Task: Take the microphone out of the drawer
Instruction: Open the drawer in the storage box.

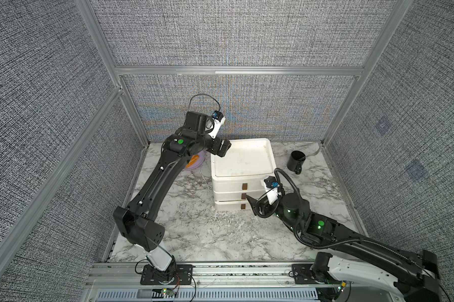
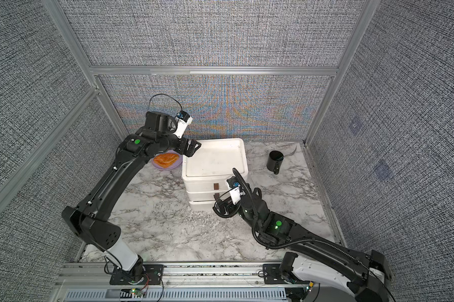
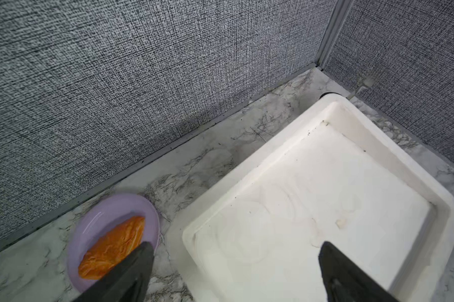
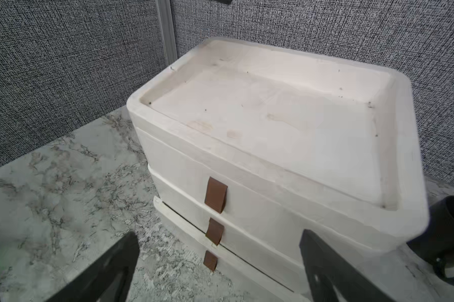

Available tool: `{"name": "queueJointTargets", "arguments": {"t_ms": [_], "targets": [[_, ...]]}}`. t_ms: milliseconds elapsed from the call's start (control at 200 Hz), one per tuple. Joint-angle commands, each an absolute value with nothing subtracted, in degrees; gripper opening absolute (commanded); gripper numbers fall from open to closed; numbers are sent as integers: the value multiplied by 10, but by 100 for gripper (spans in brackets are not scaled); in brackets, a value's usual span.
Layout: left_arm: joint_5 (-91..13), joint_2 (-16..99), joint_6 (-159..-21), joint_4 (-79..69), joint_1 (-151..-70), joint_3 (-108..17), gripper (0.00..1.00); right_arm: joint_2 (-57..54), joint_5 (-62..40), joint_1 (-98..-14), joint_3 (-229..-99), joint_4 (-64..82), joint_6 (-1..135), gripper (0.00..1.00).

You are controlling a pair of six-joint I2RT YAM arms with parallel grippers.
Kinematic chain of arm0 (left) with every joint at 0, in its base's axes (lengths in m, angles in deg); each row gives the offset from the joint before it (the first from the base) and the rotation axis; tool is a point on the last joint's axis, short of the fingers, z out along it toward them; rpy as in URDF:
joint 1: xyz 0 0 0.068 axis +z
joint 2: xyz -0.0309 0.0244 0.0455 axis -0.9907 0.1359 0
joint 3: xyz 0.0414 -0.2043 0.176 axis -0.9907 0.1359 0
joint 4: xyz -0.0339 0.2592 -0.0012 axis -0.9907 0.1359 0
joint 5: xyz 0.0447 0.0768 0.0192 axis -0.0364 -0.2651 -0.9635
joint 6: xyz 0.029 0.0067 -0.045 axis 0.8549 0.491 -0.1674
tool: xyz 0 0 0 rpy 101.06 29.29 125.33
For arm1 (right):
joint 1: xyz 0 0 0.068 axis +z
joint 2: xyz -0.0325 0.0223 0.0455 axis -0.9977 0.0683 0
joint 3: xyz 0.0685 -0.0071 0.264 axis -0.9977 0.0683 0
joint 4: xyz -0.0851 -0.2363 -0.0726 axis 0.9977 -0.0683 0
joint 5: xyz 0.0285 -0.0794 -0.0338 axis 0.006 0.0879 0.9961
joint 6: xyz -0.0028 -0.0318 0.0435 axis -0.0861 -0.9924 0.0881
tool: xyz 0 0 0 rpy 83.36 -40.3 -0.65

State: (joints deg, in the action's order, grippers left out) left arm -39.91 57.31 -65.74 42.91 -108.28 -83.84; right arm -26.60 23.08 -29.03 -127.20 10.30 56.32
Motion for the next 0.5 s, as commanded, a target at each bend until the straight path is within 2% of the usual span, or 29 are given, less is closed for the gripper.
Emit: {"name": "queueJointTargets", "arguments": {"t_ms": [0,100,255,495], "targets": [[-383,600,-610,471,-1073,-872,100,-260,247,-286,-1250,154,604,98],[-399,612,-594,464,-1069,-877,100,-251,241,-284,-1227,189,612,98],[-371,657,-572,503,-1050,-933,98,-233,244,-278,-1196,248,617,96],[-277,719,-553,563,-1002,-1016,93,-204,267,-264,-1190,308,604,95]]}}
